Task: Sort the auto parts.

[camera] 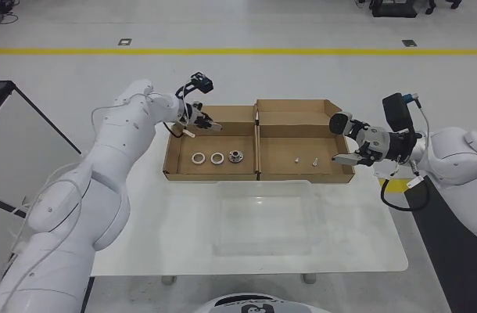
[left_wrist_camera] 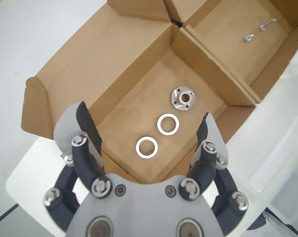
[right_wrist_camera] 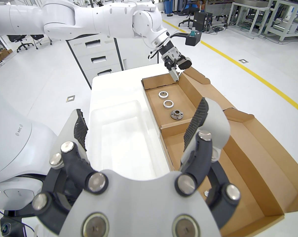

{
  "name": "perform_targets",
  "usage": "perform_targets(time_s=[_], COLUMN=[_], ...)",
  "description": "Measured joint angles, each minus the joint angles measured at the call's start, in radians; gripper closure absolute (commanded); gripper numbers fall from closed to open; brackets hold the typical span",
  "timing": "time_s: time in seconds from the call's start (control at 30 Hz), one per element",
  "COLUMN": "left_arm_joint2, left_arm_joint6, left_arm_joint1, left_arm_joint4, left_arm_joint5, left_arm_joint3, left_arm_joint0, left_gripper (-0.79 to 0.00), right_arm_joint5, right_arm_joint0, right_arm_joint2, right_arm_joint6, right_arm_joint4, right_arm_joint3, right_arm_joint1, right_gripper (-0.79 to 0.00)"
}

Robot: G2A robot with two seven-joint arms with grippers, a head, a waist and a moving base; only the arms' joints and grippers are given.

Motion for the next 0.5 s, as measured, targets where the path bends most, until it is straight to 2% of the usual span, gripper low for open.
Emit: perform_targets(time_s=[0.2,0.3,0.4,0.5], left_arm_joint2=[-0.092,-0.146,-0.208,-0.286], left_arm_joint6=[-0.034,-0.066,-0.111,-0.169], left_arm_joint1=[0.081,0.128,0.181,0.240], left_arm_joint4=[-0.101,-0.153,-0.207,-0.270], left_arm_joint5=[-0.148,-0.195,-0.207,-0.174], left_arm_joint3=[-0.046,-0.105,-0.206,-0.371], left_arm_joint0=[0.029,0.058,0.109,0.193], left_gripper=[-0.785,-0.785,-0.785,-0.785], right_arm_joint5=[0.000,0.000,0.000,0.000], right_arm_joint0=[0.000,0.000,0.000,0.000], right_arm_joint2=[0.000,0.000,0.000,0.000], right_arm_joint6=[0.000,0.000,0.000,0.000], right_arm_joint4=[0.000,0.000,0.000,0.000], right_arm_joint3=[0.000,0.000,0.000,0.000], right_arm_joint1=[0.000,0.000,0.000,0.000], right_gripper=[-0.785,-0.785,-0.785,-0.785])
